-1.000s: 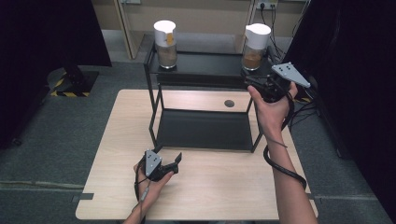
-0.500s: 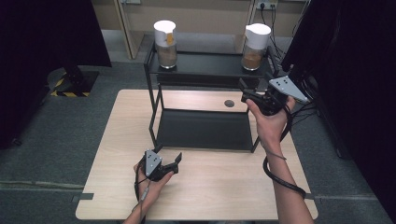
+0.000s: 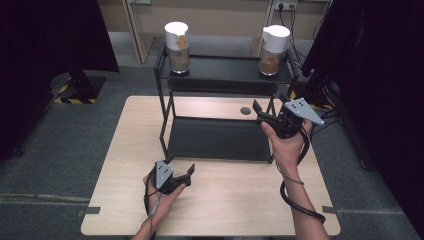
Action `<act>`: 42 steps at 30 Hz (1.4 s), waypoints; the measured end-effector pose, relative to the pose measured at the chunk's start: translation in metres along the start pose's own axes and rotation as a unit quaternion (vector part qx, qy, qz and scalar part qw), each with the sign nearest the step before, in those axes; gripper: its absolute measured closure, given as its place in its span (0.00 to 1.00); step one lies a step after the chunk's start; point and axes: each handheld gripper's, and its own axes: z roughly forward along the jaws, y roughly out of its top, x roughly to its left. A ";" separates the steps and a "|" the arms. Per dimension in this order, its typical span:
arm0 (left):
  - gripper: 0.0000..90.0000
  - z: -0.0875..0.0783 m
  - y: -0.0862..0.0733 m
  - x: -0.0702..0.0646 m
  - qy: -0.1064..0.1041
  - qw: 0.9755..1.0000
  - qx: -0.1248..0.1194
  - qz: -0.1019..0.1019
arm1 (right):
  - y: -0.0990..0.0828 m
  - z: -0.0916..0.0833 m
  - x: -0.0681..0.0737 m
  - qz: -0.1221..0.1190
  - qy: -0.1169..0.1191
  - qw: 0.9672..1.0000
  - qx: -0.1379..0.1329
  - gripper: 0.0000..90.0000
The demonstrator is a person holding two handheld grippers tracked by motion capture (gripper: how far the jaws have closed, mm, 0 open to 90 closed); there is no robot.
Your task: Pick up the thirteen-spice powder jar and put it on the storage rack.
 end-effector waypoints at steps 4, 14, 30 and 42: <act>0.15 0.000 0.000 0.000 0.000 1.000 0.000 0.001 | -0.008 -0.003 0.002 -0.001 0.002 1.000 0.003 0.08; 0.15 0.000 0.000 0.000 0.000 1.000 0.000 0.002 | -0.031 -0.010 0.005 0.002 0.011 1.000 0.020 0.08; 0.15 0.000 0.000 -0.001 0.001 1.000 0.000 0.003 | -0.061 -0.018 0.012 -0.008 0.017 0.999 0.046 0.08; 0.15 0.000 0.000 -0.001 0.002 1.000 0.000 0.004 | -0.081 -0.022 0.014 -0.008 0.022 0.997 0.071 0.08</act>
